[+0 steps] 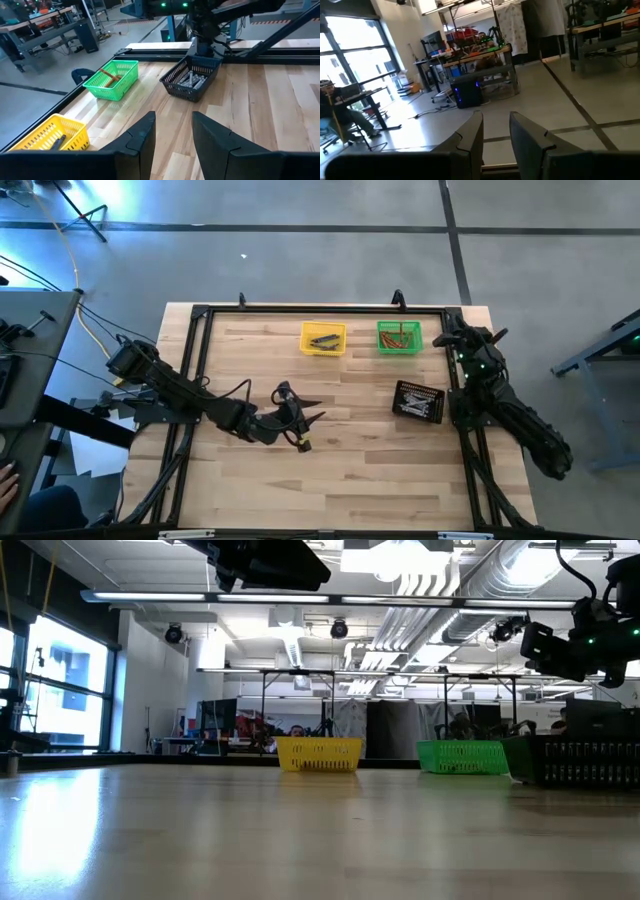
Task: Sort crayons
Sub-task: Return to Home Position
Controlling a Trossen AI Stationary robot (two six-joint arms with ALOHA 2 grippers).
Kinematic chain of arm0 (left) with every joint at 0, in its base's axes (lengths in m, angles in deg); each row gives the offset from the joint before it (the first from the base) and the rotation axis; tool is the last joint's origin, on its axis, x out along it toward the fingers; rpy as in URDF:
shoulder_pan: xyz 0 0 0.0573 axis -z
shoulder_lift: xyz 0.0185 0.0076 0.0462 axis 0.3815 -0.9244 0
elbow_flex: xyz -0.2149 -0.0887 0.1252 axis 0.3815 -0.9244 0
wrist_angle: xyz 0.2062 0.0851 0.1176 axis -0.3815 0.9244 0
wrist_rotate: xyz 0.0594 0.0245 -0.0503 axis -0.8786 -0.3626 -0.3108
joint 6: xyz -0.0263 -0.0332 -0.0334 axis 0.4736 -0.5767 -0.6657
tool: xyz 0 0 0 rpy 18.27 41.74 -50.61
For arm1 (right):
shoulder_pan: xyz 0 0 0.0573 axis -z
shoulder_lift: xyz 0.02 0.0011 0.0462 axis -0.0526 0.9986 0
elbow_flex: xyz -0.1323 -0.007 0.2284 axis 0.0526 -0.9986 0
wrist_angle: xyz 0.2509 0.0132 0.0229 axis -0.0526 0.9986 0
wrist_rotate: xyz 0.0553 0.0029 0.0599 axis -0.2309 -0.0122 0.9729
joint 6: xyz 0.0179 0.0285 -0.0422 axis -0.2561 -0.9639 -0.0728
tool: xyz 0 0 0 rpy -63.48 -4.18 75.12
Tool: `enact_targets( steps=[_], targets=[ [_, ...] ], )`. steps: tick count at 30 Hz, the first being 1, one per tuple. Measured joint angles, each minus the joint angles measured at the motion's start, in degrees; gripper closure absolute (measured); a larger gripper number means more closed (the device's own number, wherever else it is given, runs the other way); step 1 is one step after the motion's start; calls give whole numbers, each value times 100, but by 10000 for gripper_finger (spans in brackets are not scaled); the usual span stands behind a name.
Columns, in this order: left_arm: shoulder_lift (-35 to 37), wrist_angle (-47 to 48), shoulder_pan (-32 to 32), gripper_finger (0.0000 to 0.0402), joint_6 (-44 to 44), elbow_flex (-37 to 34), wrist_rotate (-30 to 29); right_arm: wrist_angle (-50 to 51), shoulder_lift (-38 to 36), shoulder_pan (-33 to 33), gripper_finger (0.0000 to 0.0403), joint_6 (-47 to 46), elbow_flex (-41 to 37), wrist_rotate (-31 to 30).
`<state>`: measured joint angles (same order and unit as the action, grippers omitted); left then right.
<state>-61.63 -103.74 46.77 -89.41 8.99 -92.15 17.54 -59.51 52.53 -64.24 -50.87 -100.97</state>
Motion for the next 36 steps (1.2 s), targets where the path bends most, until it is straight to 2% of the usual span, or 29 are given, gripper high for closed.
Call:
enact_targets(
  steps=[10,15,18,21,23,28,36],
  targets=[
    [0,11,7,284,-5,0,0,0,0,-2,313,1,0,-1],
    [231,289,83,284,610,-7,38,0,0,-4,313,1,0,-1],
    [706,740,85,284,-75,-92,398,1,0,-4,313,0,0,0],
    [1211,679,57,284,-302,-568,1236,1,0,-4,313,1,0,0],
    [1480,289,3,284,-324,-1018,1570,1,-1,-4,313,2,0,-1],
    [2105,-943,-22,284,-456,-2231,1720,2,0,-4,313,0,0,11],
    [3639,-1361,-17,284,-568,-3729,1799,2,2,-4,313,0,0,28]
  ],
)
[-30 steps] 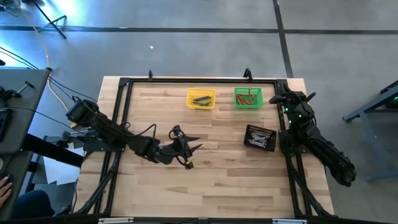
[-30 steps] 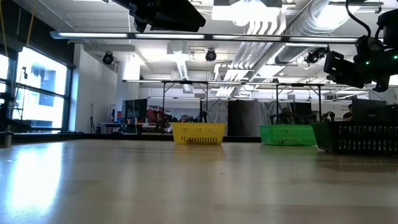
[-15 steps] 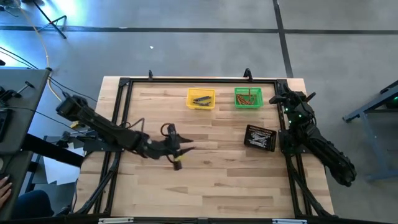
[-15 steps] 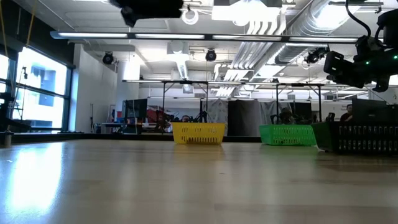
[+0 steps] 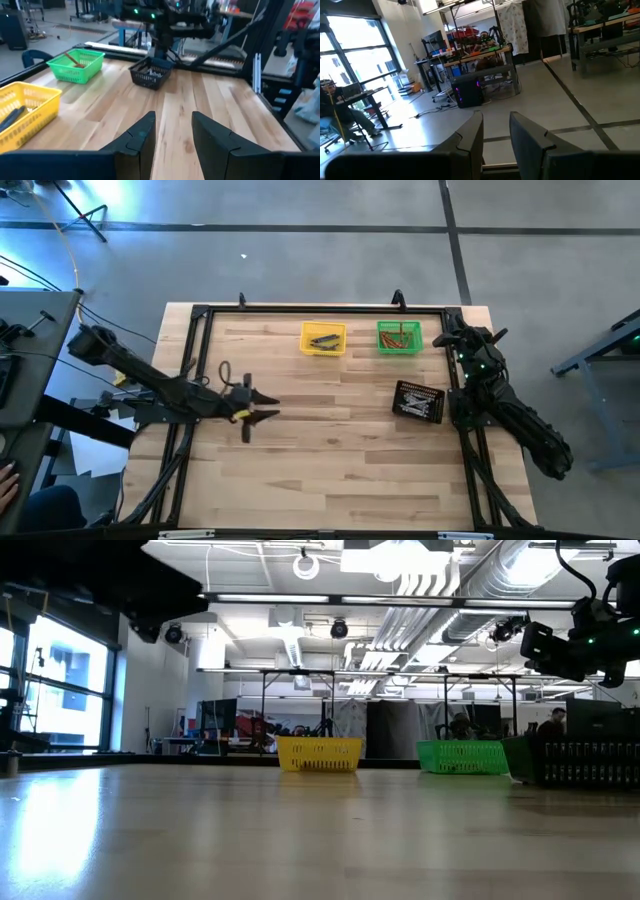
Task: Sort crayons
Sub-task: Return to Home Position
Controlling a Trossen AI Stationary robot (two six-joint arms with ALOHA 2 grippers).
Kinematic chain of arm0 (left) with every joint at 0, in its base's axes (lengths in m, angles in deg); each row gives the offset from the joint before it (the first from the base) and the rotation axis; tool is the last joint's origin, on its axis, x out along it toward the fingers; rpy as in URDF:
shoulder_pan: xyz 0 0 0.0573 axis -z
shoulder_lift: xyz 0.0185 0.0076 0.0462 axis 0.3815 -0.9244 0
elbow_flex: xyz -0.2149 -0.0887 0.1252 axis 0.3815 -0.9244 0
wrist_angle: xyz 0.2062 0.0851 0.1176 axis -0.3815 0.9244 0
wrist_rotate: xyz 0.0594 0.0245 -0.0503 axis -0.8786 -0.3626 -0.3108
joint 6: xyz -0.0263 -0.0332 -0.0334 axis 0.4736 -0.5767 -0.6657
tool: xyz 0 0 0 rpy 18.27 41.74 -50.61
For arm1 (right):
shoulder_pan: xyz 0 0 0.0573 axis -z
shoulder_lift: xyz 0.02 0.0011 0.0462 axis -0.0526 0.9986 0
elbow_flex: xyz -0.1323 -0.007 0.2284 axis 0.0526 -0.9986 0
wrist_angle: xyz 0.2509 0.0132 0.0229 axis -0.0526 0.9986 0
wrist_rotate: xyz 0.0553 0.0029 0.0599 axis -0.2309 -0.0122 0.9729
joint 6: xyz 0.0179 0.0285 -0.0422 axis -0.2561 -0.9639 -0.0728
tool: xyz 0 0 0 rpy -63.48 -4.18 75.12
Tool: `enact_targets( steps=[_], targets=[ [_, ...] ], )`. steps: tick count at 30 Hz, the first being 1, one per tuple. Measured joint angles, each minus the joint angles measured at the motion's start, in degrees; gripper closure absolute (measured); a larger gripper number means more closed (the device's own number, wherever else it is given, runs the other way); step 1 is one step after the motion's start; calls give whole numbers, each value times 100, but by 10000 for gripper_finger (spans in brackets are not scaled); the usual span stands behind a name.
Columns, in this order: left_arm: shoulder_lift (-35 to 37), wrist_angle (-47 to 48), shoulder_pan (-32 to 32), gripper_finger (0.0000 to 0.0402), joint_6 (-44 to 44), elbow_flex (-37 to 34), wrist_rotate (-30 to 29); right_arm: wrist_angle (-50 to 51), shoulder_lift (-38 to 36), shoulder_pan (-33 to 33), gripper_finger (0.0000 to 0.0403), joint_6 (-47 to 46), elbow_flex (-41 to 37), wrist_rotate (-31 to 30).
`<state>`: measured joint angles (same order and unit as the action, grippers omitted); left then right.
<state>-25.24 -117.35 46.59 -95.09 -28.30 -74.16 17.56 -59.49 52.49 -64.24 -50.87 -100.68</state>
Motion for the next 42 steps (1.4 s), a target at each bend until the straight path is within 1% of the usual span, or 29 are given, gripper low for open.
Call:
enact_targets(
  steps=[9,12,15,23,25,28,32,34,37,42],
  targets=[
    [1577,5,0,284,95,-1043,14,0,0,0,313,0,0,-2],
    [2079,4,0,284,281,-1341,209,0,0,0,313,0,0,-4],
    [2543,502,0,284,344,-1338,292,0,0,0,313,1,0,-4],
    [3446,1280,-2,284,747,-1335,278,0,0,0,313,0,0,-4],
    [3688,1554,-2,284,928,-1335,107,0,0,0,313,0,0,-4],
    [4056,1941,-23,284,1197,-1335,-312,0,0,0,313,0,0,-5],
    [4558,2499,-160,284,1184,-1335,-596,0,0,0,313,0,0,-4],
    [4807,2724,-282,284,1130,-1335,-600,0,0,0,313,1,0,-6],
    [5105,2735,-527,284,1134,-1335,-539,0,0,0,313,0,0,-7],
    [5302,2742,-1080,284,1594,-1333,-46,0,0,0,313,0,0,-7]
  ],
)
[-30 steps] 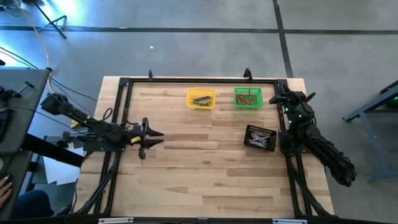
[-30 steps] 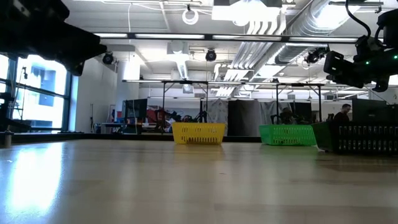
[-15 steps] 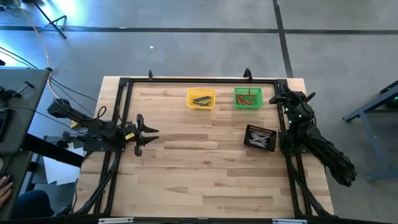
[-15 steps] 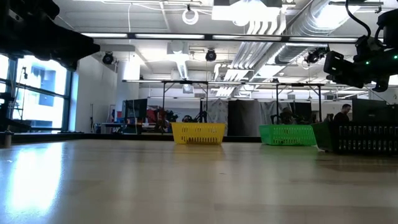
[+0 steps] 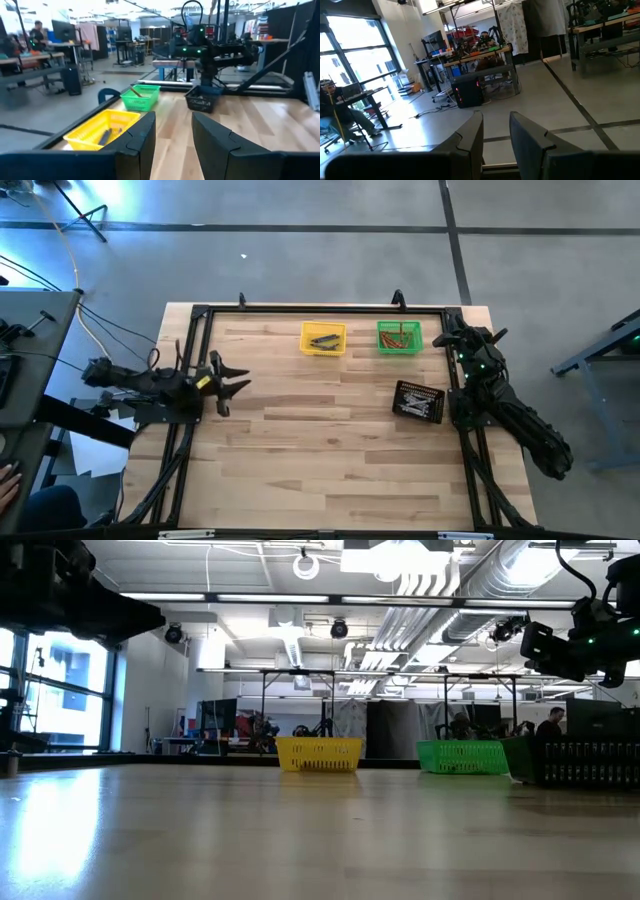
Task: Sort crayons
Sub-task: Return to Home Position
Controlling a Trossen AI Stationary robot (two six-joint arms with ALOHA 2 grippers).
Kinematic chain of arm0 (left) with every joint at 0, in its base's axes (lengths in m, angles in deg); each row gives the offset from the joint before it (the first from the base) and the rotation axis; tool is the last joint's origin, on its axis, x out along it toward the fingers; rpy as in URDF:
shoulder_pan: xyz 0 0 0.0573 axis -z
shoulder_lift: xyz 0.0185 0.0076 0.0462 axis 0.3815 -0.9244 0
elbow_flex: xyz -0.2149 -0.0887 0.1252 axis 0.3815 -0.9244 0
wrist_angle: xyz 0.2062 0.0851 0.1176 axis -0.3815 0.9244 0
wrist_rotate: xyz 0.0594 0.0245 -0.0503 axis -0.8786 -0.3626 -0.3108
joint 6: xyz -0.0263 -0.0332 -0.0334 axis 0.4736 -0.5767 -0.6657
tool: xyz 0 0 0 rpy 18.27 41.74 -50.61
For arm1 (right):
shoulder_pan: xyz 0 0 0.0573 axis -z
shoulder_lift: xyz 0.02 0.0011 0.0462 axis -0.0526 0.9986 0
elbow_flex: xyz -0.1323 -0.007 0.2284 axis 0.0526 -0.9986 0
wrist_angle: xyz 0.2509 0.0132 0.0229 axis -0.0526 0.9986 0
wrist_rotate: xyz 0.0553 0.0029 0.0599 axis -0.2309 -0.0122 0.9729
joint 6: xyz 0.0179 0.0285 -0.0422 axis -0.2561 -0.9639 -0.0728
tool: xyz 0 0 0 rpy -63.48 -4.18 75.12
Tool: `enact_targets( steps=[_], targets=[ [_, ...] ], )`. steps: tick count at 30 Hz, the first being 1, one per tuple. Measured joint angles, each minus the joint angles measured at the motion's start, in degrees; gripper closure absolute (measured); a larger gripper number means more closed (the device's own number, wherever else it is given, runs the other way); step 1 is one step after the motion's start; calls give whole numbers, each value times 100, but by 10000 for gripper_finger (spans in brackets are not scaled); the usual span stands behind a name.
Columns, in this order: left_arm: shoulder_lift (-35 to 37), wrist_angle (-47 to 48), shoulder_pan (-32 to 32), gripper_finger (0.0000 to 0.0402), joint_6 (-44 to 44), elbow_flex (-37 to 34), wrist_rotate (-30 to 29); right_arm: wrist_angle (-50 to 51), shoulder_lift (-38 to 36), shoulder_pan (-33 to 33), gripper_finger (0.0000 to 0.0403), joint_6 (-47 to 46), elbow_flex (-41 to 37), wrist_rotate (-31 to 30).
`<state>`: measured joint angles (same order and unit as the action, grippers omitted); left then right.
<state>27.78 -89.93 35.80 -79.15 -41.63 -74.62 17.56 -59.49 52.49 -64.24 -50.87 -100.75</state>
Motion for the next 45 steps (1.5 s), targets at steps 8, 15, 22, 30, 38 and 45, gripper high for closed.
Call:
enact_targets(
  steps=[8,15,22,30,38,45],
  targets=[
    [-3,50,-1285,284,-210,0,722,0,0,0,313,0,0,0],
    [4,122,-2684,284,-643,0,1408,0,0,0,313,0,0,-1],
    [34,186,-4473,284,-1377,2,1884,0,0,-2,313,2,0,-1],
    [34,306,-6176,284,-2219,2,2553,0,0,-1,313,1,0,-2],
    [34,325,-7156,284,-2237,2,3016,0,0,-1,313,0,0,-2],
    [27,324,-7600,284,-2198,2,3014,0,0,0,313,0,0,-2]
  ],
)
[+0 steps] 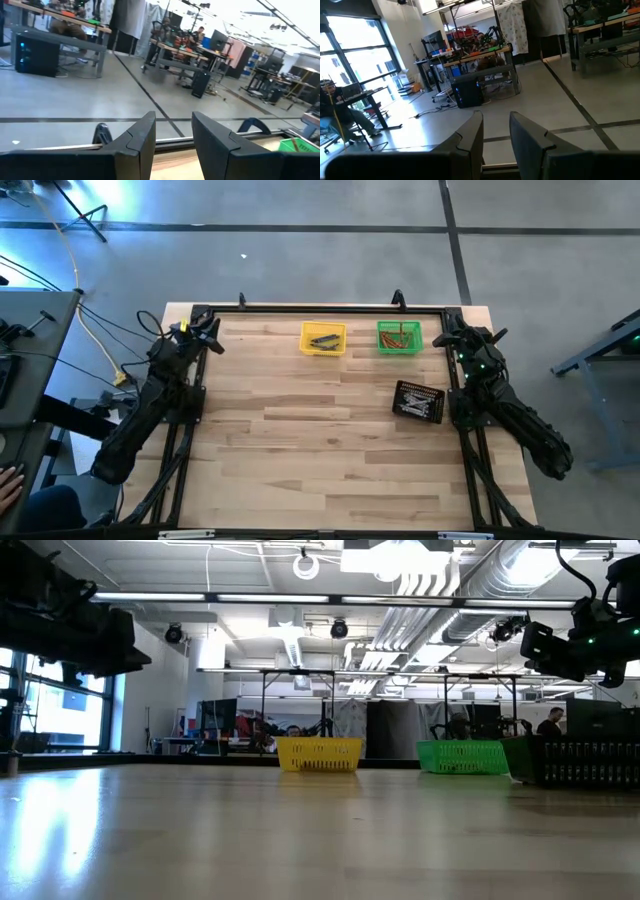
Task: Sort crayons
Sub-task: Return to Home Position
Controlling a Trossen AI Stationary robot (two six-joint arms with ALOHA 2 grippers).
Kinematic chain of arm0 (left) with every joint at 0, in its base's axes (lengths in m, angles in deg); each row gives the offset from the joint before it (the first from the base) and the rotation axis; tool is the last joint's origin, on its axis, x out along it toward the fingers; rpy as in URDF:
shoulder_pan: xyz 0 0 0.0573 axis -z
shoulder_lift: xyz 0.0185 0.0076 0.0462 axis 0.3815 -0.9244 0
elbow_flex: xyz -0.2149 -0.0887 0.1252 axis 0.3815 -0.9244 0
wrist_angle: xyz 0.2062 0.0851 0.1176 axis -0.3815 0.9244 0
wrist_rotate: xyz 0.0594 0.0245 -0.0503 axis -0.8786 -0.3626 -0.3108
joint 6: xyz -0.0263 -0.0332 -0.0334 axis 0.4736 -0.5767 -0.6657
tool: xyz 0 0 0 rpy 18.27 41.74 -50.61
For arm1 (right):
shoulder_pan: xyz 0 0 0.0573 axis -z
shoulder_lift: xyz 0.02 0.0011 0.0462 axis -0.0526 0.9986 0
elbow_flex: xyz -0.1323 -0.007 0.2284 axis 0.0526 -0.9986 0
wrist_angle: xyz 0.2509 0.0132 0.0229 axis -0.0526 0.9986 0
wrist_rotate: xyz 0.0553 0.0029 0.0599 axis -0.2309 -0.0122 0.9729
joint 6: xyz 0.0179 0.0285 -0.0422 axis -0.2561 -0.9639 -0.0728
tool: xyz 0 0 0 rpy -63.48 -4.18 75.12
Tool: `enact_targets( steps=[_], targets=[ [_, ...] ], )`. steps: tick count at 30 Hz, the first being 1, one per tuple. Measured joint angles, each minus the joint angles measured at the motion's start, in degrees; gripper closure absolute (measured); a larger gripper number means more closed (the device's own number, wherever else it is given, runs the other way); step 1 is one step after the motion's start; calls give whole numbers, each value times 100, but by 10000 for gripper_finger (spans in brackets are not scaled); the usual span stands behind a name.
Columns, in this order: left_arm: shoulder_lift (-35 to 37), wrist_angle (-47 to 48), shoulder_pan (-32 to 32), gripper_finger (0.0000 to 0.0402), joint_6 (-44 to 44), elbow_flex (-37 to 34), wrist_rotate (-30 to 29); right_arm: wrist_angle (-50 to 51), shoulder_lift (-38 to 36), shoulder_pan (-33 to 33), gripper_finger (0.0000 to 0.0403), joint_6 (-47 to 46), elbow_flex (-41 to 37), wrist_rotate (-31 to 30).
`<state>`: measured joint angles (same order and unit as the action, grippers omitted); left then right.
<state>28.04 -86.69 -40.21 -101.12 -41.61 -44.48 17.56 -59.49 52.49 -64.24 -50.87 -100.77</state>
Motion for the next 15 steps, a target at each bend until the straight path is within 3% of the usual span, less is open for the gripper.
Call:
enact_targets(
  steps=[15],
  targets=[
    [-8,1,-37,284,4,0,-20,0,0,-2,313,0,0,0]
  ],
)
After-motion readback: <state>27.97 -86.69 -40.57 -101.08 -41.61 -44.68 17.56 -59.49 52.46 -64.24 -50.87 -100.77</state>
